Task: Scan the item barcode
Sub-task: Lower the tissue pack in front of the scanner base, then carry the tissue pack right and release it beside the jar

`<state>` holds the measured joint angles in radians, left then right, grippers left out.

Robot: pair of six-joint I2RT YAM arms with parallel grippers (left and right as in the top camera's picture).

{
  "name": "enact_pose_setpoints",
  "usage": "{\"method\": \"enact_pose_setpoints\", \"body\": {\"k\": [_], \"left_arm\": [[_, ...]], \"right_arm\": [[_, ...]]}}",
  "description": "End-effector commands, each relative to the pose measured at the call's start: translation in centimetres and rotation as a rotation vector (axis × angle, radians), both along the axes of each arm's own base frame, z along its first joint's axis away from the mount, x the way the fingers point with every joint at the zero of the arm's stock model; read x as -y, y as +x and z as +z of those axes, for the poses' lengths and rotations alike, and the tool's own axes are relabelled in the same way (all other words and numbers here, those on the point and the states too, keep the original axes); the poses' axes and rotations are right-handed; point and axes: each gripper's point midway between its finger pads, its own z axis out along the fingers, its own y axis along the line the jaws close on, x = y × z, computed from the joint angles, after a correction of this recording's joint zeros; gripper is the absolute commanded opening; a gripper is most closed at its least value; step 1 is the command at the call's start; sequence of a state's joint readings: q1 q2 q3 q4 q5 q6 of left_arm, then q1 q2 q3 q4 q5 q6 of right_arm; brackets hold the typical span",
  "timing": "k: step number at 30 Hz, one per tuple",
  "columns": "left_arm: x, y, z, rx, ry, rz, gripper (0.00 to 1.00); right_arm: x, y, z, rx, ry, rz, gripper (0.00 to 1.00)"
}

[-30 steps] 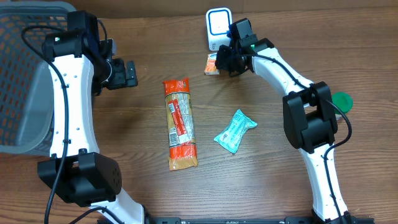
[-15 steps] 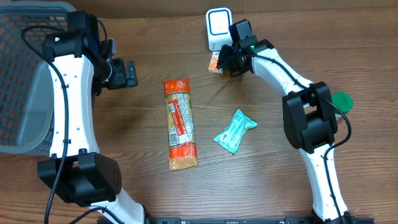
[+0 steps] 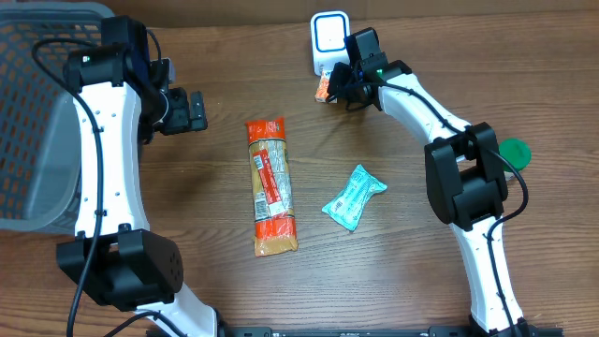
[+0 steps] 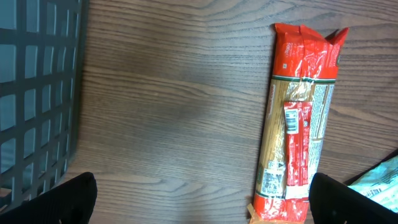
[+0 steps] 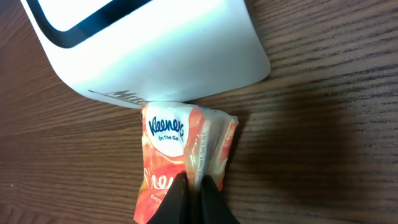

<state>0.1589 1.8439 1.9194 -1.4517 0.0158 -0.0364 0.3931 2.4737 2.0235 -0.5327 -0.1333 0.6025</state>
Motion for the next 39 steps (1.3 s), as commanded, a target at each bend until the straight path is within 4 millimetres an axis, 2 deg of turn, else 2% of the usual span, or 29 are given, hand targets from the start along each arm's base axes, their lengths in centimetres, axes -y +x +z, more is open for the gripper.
{"method": "enact_pose_setpoints", "body": {"k": [1, 23, 30, 32, 34, 37, 39], "left_arm": [[0.2, 0.0, 1.4, 0.042, 0.003, -0.018, 1.0], [0.2, 0.0, 1.4, 0.042, 0.003, -0.018, 1.0], [0.2, 0.0, 1.4, 0.042, 0.003, -0.018, 1.0], [0.2, 0.0, 1.4, 0.042, 0.003, -0.018, 1.0], [0.2, 0.0, 1.4, 0.042, 0.003, -0.018, 0.99], [0.2, 0.0, 1.4, 0.042, 0.003, -0.018, 1.0], [0.2, 0.0, 1.4, 0.042, 0.003, -0.018, 1.0]], "right_arm": [[0.3, 0.6, 0.5, 0.032, -0.009, -0.02, 0.04], [0.7, 1.8, 1.2, 0.091, -0.022, -0.049, 0.04], [1.1, 0.8, 1.2, 0.047, -0.041, -0.044, 0.04], [1.3, 0.3, 2.1, 0.034, -0.042, -0.037, 0.04], [1.7, -0.4, 3.9, 0.023, -0.033, -0.023, 0.04], [1.7, -2.0, 8.1, 0.033, -0.004, 0.074, 0.04], [2.8, -3.7, 10.9, 0.023, -0.018, 0.11, 0.04]]}}
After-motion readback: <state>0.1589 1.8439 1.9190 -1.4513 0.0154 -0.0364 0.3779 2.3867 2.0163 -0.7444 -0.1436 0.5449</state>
